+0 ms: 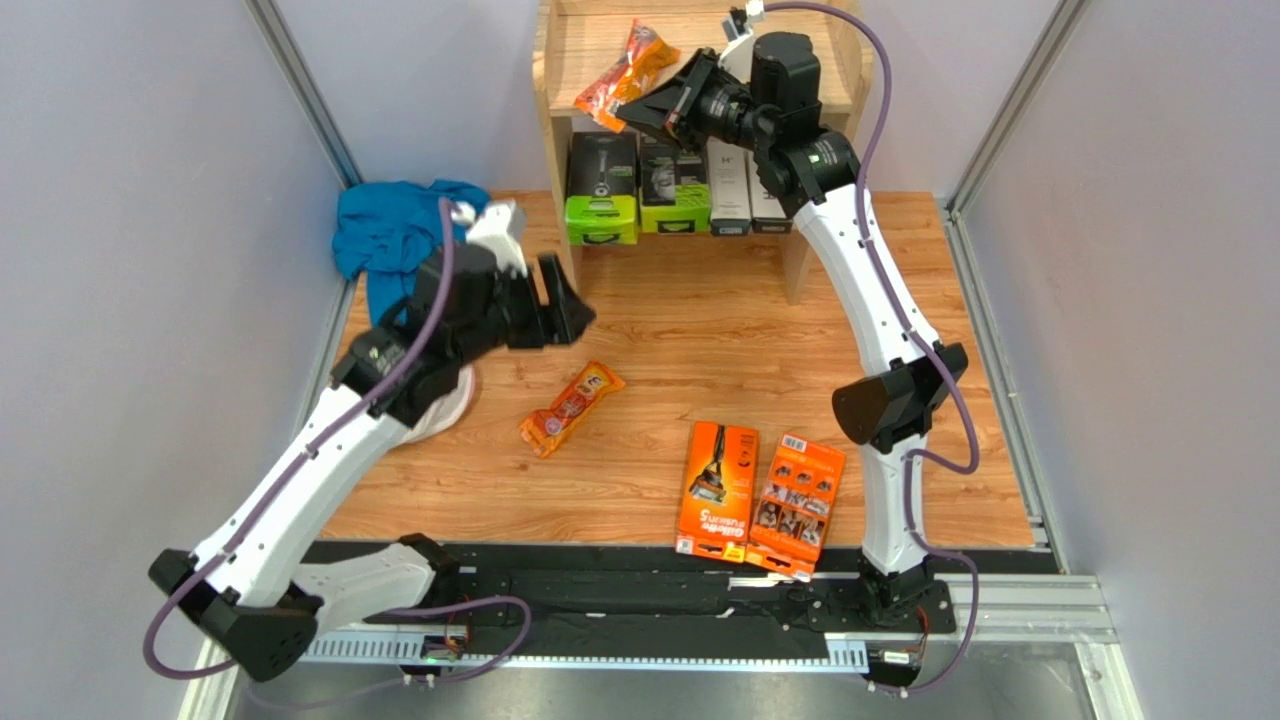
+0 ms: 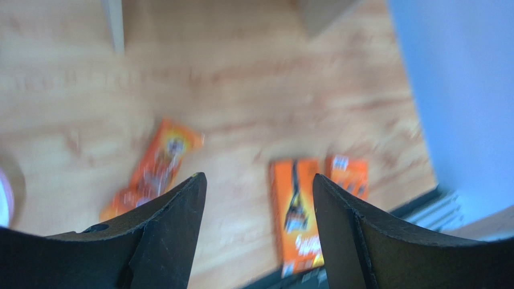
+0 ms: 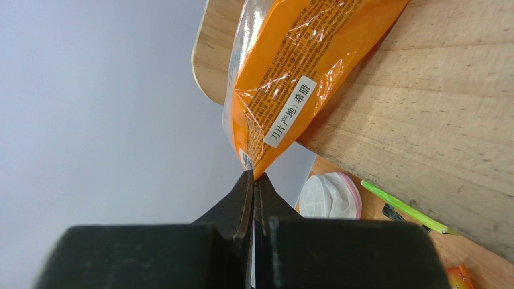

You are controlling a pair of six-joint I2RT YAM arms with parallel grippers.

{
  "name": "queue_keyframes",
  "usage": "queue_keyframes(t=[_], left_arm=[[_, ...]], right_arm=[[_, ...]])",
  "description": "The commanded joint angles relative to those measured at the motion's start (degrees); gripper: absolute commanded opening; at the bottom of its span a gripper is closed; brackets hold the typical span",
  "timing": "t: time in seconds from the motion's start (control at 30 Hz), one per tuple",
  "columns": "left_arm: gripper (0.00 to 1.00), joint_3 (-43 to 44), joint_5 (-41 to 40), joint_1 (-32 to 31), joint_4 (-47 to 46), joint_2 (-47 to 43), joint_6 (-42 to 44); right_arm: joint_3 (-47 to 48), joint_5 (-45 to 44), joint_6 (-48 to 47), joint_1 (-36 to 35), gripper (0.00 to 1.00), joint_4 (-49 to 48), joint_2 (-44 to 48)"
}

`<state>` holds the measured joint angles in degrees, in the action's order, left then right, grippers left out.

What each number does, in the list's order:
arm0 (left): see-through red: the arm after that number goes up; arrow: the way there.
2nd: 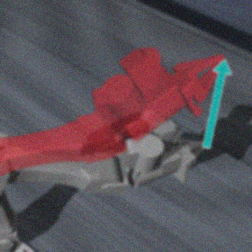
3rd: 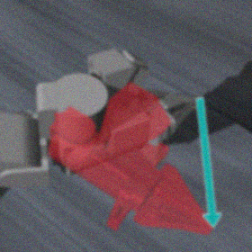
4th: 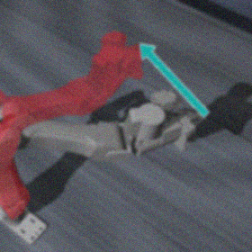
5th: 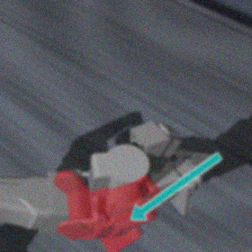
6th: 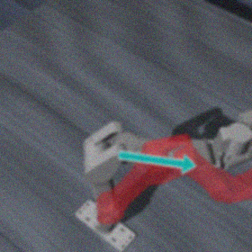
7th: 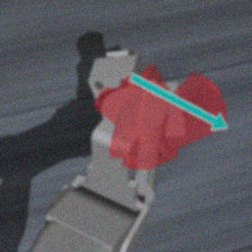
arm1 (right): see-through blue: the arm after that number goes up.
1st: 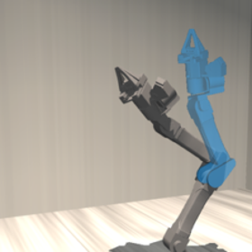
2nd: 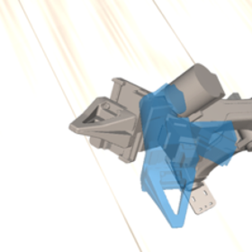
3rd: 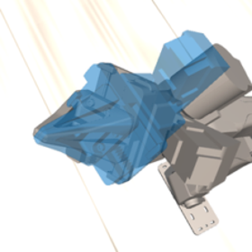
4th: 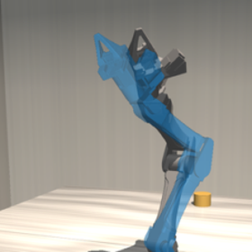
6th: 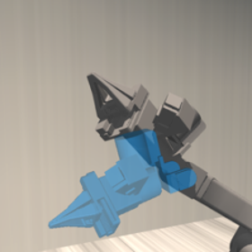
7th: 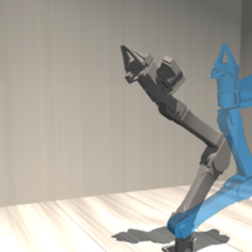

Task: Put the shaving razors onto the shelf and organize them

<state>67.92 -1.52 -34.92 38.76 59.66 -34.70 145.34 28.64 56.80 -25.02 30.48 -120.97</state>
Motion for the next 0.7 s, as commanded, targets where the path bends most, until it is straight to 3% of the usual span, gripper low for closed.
queue_keyframes(t=[0.0,0.2,0.37,0.5,0.67], left_arm=[[0.74,15.88,1.17,4.76,-2.02,8.62,5.51],[0.73,25.85,11.09,13.36,-11.57,17.77,0.18],[0.69,22.62,18.38,16.63,-24.15,19.88,-9.05],[0.68,20.06,19.80,16.90,-33.90,19.53,-13.55],[0.68,21.46,21.03,16.90,-38.41,21.73,-16.19]], right_arm=[[0.47,1.50,0.86,0.14,0.01,-3.06,2.49],[-0.67,2.21,0.95,0.14,0.01,-3.41,2.93],[-1.46,2.91,1.04,0.23,0.01,-3.94,3.37],[-2.16,3.26,1.04,0.58,0.01,-3.94,3.63],[-2.60,3.79,1.12,0.76,0.01,-3.94,3.90]])
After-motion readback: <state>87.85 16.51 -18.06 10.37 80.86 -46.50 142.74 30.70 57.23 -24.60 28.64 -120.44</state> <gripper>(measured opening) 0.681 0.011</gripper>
